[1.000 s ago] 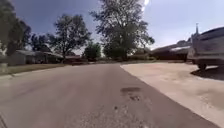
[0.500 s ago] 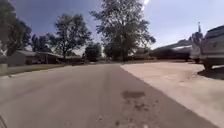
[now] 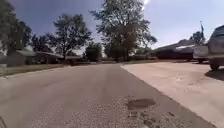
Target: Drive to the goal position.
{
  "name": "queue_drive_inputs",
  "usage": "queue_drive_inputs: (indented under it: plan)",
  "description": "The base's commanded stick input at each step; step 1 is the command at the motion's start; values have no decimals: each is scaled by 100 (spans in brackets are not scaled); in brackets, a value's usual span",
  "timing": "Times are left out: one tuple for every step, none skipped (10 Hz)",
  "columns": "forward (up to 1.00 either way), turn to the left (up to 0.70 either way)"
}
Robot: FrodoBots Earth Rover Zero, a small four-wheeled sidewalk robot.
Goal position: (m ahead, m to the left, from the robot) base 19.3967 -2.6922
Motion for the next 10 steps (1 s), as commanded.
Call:
queue_drive_inputs:
  plan:
    - [70,0]
    - [70,0]
    - [70,0]
    - [70,0]
    - [70,0]
    - [70,0]
    - [70,0]
    - [70,-14]
    - [70,-35]
    - [70,-35]
